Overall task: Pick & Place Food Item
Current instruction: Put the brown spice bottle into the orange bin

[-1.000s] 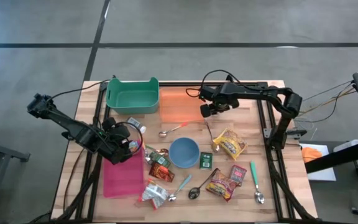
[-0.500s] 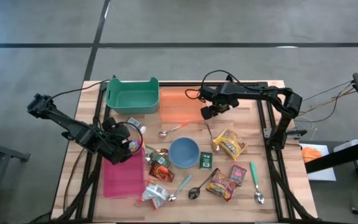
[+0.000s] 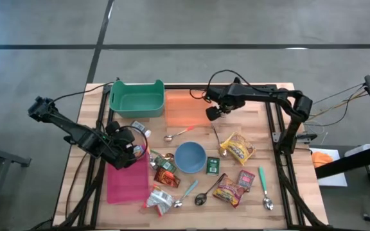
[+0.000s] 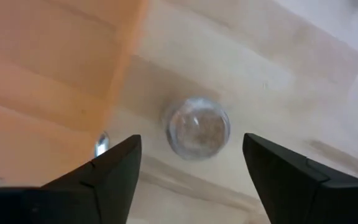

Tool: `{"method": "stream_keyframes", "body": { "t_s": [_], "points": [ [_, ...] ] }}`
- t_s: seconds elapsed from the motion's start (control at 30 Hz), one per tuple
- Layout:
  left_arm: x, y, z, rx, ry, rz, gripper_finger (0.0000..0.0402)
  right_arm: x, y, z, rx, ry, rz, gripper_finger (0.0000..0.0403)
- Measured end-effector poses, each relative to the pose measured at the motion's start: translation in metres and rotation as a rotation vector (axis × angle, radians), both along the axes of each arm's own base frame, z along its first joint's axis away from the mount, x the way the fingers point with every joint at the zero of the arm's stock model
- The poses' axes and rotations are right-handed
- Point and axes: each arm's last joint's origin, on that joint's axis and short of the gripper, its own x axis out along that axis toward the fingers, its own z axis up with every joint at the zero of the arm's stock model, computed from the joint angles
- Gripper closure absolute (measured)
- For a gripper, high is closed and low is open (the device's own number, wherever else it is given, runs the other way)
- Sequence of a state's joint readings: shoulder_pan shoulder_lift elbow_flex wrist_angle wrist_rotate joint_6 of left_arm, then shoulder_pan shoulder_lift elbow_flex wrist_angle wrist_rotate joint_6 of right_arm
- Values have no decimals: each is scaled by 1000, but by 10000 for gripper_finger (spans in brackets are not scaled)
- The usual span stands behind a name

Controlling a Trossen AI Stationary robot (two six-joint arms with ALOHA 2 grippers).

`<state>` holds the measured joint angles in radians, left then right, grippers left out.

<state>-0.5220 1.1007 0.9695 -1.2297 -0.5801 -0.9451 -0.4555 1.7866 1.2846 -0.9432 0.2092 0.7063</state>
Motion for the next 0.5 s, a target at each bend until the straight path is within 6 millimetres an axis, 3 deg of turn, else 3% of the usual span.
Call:
{"method": "stream_keyframes", "body": {
  "t_s": [0.23,0.5],
  "points": [
    [0,-1,0,-17,12,-7,209,0,-7,-4,-10,-22,-42,133],
    [0,-1,0,-18,13,-7,209,2,-9,-15,37,-6,-46,192]
  ]
}}
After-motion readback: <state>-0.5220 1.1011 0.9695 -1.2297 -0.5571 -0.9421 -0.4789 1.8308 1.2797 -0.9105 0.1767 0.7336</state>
